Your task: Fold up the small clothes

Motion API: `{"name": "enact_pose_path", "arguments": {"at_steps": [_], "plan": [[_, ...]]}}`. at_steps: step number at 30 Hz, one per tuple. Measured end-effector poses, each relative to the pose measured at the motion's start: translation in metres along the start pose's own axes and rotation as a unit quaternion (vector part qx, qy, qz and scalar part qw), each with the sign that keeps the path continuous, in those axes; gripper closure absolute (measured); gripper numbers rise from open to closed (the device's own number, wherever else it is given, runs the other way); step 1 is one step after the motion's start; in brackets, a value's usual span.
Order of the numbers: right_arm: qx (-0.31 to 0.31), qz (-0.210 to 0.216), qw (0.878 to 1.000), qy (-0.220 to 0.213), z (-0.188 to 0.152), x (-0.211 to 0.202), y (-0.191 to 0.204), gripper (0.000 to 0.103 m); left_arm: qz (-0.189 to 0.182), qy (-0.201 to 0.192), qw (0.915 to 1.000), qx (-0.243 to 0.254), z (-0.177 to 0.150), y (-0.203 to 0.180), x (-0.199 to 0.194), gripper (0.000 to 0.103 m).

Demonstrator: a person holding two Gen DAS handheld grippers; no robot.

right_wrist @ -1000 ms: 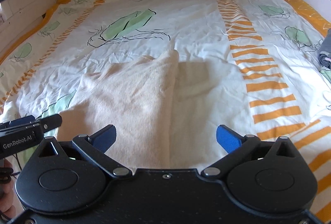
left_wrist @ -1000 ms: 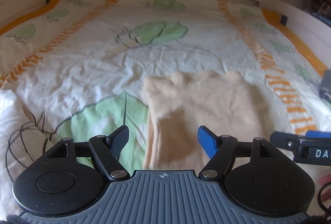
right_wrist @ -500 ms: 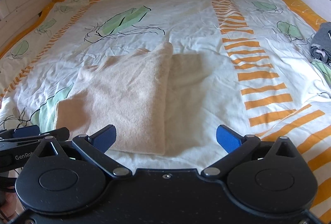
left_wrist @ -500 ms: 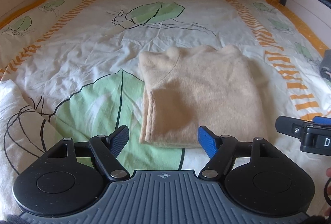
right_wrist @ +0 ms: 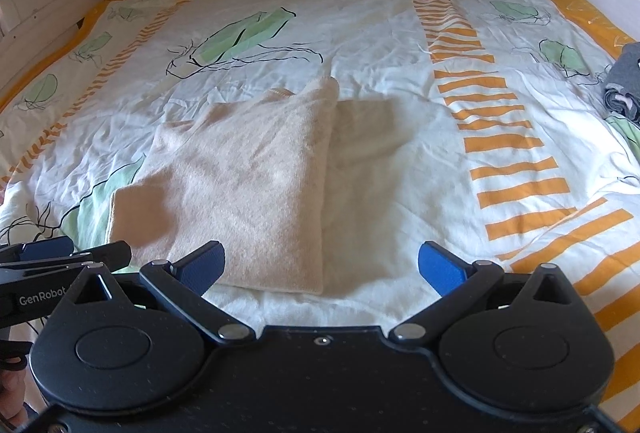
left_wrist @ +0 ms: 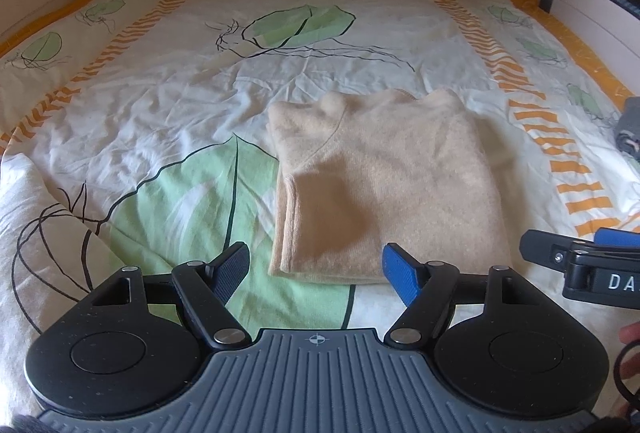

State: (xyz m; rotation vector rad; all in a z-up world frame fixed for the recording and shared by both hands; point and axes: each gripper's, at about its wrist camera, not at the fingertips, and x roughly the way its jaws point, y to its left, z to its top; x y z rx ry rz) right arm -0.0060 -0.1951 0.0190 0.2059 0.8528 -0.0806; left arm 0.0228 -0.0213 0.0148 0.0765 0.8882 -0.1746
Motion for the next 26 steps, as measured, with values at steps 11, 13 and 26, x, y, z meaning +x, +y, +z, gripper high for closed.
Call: {"name": "enact_pose_path", "arguments": {"at_steps": [11,13,26], "plan": [[0.001,0.003,1.000,0.003,0.000,0.005,0.003,0.000,-0.006,0.003,1.0000,0.005,0.001,-0.001,0.001,0.031],[0.002,0.003,1.000,0.002,0.000,0.005,0.003,0.000,-0.006,0.005,1.0000,0.004,0.001,-0.001,0.002,0.031],[0.006,0.003,1.000,0.007,0.000,0.011,0.006,0.000,-0.009,0.009,0.9999,0.001,0.001,-0.002,0.005,0.031]]}}
